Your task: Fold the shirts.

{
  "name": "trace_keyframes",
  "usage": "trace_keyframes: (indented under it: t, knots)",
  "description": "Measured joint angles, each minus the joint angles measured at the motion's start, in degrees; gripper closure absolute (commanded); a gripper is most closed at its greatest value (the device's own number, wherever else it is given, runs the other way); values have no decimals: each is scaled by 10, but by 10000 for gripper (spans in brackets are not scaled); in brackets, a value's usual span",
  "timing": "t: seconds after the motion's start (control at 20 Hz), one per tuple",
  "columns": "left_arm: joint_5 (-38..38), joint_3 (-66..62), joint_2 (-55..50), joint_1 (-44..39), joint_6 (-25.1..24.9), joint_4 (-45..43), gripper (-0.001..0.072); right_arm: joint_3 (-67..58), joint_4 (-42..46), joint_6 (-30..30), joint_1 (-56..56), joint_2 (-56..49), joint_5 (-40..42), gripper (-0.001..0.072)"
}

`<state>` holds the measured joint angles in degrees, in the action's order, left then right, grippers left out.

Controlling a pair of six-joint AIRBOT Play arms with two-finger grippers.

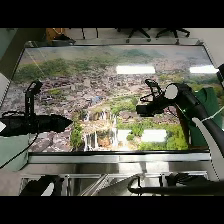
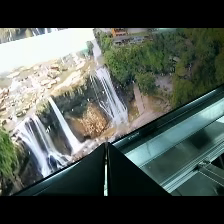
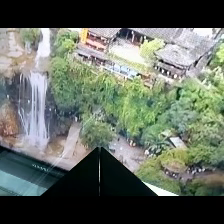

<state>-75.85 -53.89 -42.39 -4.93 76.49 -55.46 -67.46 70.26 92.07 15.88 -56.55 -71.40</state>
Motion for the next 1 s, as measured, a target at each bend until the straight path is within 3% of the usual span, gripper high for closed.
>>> trace_keyframes:
  t: [0.35, 0.45, 0.5, 0.55, 0.8, 1.0]
  knots:
    - [-17, 0, 0, 0, 2, -18, 697, 0, 0, 0, 0, 0, 0, 692]
    - [-28, -2, 0, 0, 17, -68, 653, 0, 1, 0, 0, 0, 0, 691]
    - [-33, -5, 0, 0, 31, -109, 227, 0, 1, 0, 0, 0, 0, 692]
    - [-39, -10, 0, 0, 48, -156, 27, 0, 1, 0, 0, 0, 0, 691]
    - [-71, -44, -33, 23, 138, -443, 28, 0, 0, 0, 0, 0, 0, 691]
    - [-82, -45, -109, 121, 161, -530, 27, 0, 1, 0, 0, 0, 0, 691]
